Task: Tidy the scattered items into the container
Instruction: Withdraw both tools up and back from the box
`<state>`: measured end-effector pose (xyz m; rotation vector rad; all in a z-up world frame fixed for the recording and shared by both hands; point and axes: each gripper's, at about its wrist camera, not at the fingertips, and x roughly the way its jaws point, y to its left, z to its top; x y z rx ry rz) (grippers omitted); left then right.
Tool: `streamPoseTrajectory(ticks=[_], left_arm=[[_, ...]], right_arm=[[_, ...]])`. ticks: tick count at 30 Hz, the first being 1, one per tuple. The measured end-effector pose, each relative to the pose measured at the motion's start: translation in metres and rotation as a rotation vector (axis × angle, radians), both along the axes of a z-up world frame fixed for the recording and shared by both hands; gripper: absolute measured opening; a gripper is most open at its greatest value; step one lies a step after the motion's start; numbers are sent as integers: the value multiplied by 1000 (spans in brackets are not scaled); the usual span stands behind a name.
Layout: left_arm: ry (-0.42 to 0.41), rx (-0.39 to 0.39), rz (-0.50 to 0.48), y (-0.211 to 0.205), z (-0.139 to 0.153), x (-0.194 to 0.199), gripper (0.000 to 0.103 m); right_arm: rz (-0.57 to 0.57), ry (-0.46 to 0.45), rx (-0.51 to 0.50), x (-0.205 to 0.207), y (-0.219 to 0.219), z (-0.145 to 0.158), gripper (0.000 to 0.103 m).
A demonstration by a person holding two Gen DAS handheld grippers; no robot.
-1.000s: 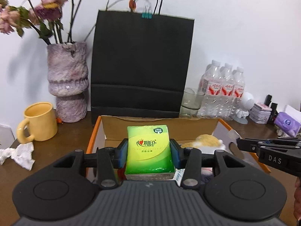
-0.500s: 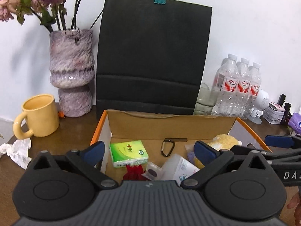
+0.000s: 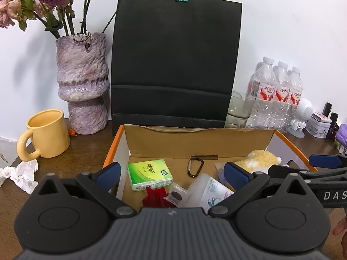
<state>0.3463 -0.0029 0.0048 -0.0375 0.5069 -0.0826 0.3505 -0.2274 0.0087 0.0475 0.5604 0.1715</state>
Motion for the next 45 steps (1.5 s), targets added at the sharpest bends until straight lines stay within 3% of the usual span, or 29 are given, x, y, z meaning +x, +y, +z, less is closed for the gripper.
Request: streamPoseTrajectory(ticks=[13, 20, 35, 45], left_arm=[[-13, 7, 5, 0, 9, -6, 103], [-24, 30, 1, 0, 27, -31, 103], [-53, 26, 5, 0, 67, -139, 103], [-61, 1, 7, 4, 73, -206, 103]], right_arm=[[4, -3, 1, -6, 2, 4, 103], [9, -9, 13, -27, 1, 15, 103], [23, -55, 14, -136, 4, 60, 103], [23, -68, 20, -207, 7, 71, 103]])
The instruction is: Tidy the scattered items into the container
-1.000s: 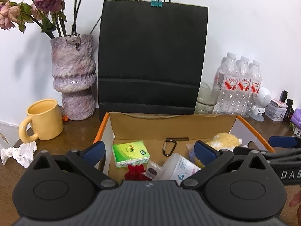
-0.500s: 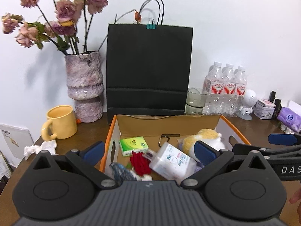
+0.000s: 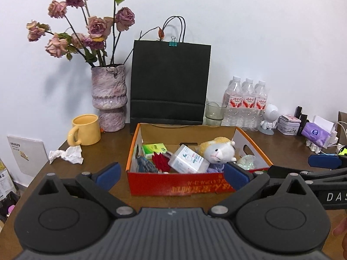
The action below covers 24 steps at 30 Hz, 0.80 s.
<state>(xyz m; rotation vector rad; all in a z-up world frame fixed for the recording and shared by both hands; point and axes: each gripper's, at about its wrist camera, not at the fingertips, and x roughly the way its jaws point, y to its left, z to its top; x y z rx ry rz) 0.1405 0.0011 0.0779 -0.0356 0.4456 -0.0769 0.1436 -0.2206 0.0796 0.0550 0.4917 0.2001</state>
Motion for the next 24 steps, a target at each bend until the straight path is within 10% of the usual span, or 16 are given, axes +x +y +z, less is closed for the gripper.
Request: streamPoseTrajectory(ticks=[24], left_arm=[[18, -5, 12, -5, -8, -39, 103]], right_arm=[[-24, 1, -23, -45, -1, -1, 103]])
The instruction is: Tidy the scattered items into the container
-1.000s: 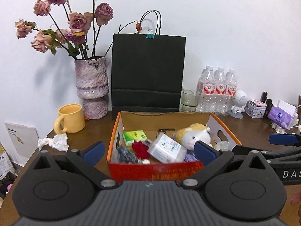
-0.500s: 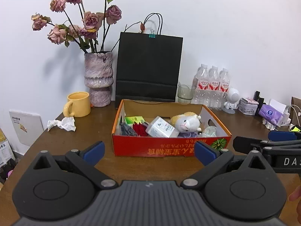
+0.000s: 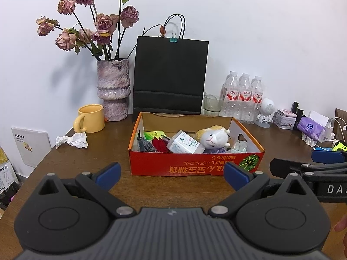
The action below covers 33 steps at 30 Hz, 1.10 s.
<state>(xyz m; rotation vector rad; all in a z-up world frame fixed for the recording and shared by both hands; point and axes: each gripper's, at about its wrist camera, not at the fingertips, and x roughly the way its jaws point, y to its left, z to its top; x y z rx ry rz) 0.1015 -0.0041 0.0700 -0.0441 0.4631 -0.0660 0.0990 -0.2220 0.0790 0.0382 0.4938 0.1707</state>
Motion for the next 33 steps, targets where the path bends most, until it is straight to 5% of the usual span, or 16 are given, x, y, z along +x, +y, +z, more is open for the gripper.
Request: streamPoseTrajectory(ticks=[33], left_arm=[[17, 16, 13, -2, -7, 0, 103]], right_arm=[[-4, 20, -4, 0, 2, -9, 103]])
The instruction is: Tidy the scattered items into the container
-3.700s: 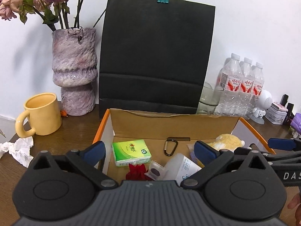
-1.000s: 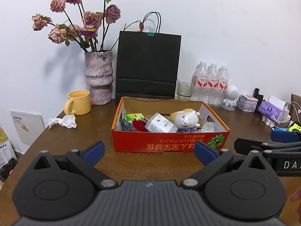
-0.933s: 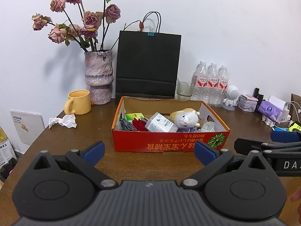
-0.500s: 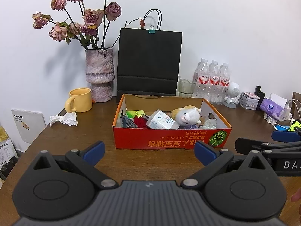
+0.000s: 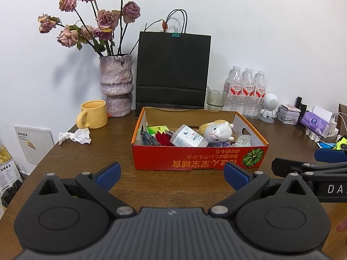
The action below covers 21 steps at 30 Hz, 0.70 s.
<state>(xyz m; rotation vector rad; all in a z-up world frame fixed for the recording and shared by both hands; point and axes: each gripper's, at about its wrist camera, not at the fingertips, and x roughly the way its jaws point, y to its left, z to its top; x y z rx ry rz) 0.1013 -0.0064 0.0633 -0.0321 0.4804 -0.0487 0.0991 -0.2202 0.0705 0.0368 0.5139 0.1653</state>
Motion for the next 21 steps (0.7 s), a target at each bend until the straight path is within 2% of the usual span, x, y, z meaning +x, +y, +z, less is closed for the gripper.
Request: streamPoseTrajectory(ticks=[21], left_arm=[[3, 8, -1, -1, -1, 1, 103]], right_arm=[[-1, 2, 0, 0, -1, 0, 103]])
